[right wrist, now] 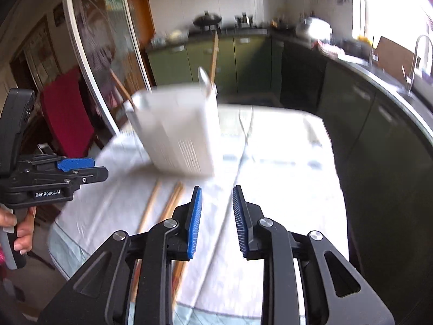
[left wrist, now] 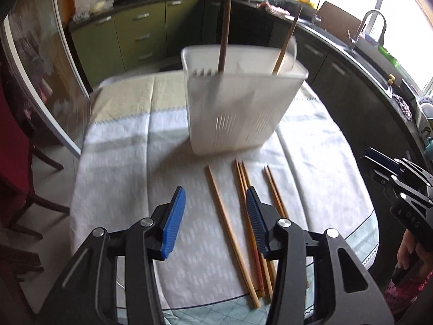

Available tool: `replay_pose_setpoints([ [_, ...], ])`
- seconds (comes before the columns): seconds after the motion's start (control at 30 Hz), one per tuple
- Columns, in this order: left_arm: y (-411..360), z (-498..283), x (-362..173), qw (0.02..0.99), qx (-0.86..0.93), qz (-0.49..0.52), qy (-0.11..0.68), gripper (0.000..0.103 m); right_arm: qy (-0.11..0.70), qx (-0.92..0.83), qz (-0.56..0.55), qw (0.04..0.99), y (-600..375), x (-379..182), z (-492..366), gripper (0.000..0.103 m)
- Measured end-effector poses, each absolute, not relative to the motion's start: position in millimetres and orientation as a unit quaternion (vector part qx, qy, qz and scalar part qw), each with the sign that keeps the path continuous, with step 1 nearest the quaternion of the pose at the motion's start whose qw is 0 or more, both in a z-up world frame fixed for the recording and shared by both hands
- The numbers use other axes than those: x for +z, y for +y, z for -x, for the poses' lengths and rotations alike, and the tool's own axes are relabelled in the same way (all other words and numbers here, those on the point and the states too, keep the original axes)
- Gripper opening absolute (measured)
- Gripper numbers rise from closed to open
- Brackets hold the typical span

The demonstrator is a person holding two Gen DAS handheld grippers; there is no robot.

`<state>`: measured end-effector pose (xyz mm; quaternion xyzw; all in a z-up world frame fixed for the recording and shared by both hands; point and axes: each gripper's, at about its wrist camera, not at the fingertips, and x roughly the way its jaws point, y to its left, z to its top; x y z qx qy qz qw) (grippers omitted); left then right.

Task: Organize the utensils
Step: 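Grasp another wooden chopstick with each gripper from the table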

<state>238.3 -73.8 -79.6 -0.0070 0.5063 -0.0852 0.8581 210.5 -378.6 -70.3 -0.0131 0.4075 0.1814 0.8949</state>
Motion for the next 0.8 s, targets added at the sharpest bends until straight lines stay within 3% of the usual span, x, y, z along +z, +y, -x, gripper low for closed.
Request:
replay_pose_setpoints([
  [0.27,-84.0,-253.1,-145.0,0.818,-0.059,0.035,0.572,0.042,0.466,0.163,-0.004,0.87,-405.3,-128.0,-203.4,0.024],
  [0.33,-87.7,-257.5,-153.4,0.808,-0.05,0.039,0.585,0.035,0.47,0.161,-0.009,0.868,-409.9,-128.1,-204.8,0.024],
  [0.43,-90.9,-261.8,-164.3,0.799,-0.041,0.037,0.599,0.034,0.469,0.158,-0.01,0.869,-414.6,-127.3,-201.1,0.026],
  [0.67,-97.2,-264.8,-171.6,0.792,-0.034,0.02,0.609,0.009,0.491,0.188,-0.003,0.851,-388.6,-143.2,-205.9,0.026],
  [0.8,-92.5,-265.5,-172.3,0.79,-0.035,0.008,0.611,0.008,0.524,0.218,-0.006,0.823,-364.1,-161.5,-218.9,0.025],
])
